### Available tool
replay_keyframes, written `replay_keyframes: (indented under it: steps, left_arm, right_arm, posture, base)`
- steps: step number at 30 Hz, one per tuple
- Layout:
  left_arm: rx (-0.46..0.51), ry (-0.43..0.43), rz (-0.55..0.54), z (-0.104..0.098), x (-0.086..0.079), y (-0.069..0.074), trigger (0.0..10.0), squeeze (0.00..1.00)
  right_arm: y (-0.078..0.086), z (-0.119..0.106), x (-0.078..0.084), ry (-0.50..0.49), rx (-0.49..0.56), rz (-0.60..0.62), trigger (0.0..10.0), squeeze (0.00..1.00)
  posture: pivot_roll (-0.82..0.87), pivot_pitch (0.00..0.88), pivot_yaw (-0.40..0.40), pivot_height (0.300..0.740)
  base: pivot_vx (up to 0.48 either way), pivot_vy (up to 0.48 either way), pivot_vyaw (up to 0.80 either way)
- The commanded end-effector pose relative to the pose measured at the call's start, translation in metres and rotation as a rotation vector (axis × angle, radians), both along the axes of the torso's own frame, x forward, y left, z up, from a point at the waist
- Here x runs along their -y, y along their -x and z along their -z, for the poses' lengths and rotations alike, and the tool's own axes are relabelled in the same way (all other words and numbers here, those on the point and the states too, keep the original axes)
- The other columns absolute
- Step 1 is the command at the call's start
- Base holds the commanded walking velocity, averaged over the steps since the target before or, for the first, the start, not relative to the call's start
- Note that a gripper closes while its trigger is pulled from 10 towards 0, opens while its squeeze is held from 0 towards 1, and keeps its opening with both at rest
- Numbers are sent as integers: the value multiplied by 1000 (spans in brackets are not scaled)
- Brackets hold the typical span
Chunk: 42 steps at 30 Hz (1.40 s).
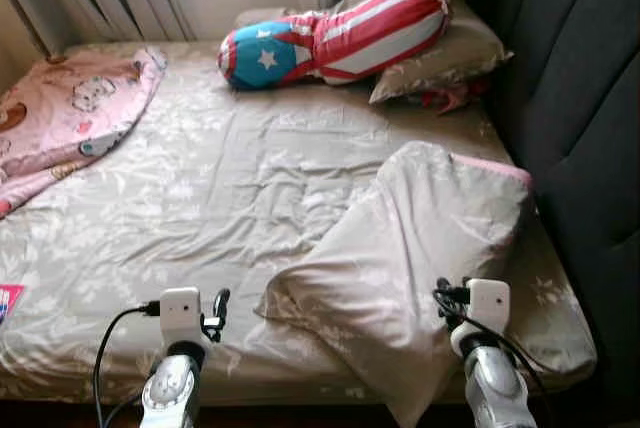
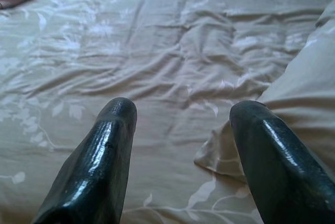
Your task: Clean up the room
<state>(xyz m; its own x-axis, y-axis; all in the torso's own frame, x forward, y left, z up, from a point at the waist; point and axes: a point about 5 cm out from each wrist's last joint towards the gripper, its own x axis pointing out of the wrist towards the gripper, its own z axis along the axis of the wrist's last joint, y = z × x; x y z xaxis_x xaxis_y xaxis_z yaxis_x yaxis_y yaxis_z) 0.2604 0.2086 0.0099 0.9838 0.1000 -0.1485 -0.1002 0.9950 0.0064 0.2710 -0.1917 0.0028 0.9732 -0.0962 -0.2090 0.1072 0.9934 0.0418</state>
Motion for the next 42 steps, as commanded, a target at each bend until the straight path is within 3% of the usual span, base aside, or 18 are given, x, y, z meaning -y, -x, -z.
replay_keyframes:
  steps: [1, 3, 8, 17, 23, 27, 42]
  left_arm:
    - [11, -2, -1, 0, -2, 4, 10000, 0]
    - [21, -4, 11, 0, 0, 8, 10000, 0]
    - [37, -10, 50, -5, 6, 3, 10000, 0]
    - [62, -4, 67, -13, 8, 6, 10000, 0]
    - [56, 6, 63, -11, 11, 10, 10000, 0]
    - [48, 10, 61, -12, 13, 12, 10000, 0]
    - [41, 15, 38, -12, 10, 16, 10000, 0]
  right_arm:
    - [1, -2, 2, -10, 27, 23, 10000, 0]
    - [5, -3, 6, 10, 46, 37, 10000, 0]
    - [3, -2, 9, 37, 14, 45, 10000, 0]
    - [7, -4, 1, 44, 51, 2, 10000, 0]
    - [8, 1, -7, 50, 14, -19, 10000, 0]
    - [10, 1, -7, 50, 19, -28, 10000, 0]
    - [9, 0, -10, 36, 16, -53, 10000, 0]
  posture:
    - [-125, 133, 27, 740]
    - [-135, 146, 25, 740]
    - [-141, 153, 23, 735]
    - [-138, 163, 19, 711]
    - [-142, 163, 13, 711]
    - [-141, 161, 13, 682]
    - [-132, 178, 5, 682]
  base:
    - [0, 0, 0]
    - [0, 0, 0]
    - [0, 0, 0]
    - [0, 0, 0]
    - [0, 0, 0]
    - [0, 0, 0]
    - [0, 0, 0]
